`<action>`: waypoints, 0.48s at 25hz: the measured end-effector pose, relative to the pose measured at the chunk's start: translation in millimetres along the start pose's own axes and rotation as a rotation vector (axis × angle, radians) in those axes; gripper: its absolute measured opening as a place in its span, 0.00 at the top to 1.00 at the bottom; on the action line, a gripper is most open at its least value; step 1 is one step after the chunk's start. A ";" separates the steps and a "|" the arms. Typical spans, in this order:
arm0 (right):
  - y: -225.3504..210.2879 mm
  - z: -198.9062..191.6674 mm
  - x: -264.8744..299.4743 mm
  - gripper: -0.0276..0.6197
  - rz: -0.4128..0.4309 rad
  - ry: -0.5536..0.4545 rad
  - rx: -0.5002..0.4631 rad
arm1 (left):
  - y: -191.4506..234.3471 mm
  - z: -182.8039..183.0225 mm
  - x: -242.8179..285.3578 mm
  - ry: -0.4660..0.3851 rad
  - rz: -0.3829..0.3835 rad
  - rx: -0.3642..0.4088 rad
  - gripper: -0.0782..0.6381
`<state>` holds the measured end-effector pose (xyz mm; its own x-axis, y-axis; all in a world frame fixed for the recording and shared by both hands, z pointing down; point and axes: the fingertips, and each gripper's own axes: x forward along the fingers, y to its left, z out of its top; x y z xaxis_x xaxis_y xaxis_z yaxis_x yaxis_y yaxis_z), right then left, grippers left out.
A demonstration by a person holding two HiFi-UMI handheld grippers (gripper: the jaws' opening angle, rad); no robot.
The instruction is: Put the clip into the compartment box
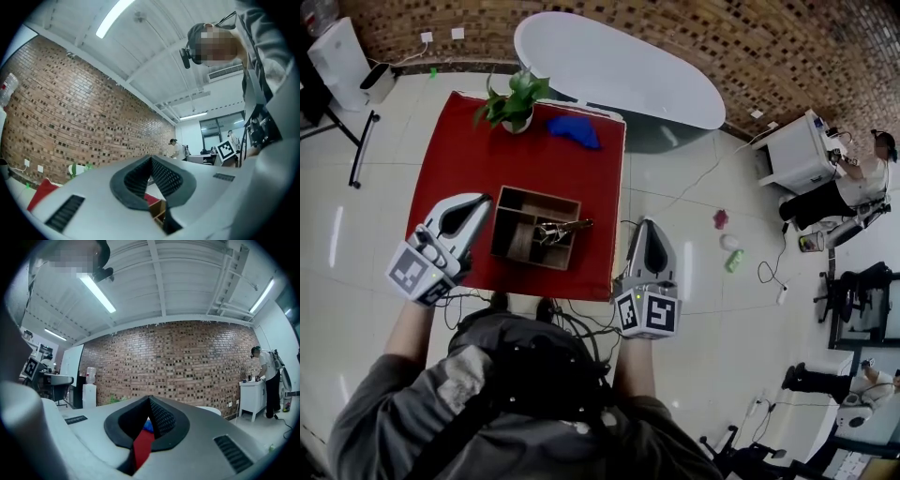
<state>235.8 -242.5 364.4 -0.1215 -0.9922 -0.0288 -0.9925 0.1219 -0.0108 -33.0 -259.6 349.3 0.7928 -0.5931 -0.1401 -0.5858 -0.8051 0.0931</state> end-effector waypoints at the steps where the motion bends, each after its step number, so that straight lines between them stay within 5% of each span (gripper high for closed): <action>1: 3.5 -0.1 0.1 0.94 0.012 0.004 -0.004 | 4.2 1.8 -3.8 -0.001 0.014 0.005 0.84; 12: 48.4 -0.7 11.4 0.94 0.109 0.055 -0.066 | 30.9 14.1 -44.3 0.000 0.116 0.012 0.84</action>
<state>186.3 -247.9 364.2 -0.2279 -0.9732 0.0290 -0.9718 0.2292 0.0551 -88.5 -258.0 344.5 0.7198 -0.6821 -0.1286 -0.6755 -0.7310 0.0964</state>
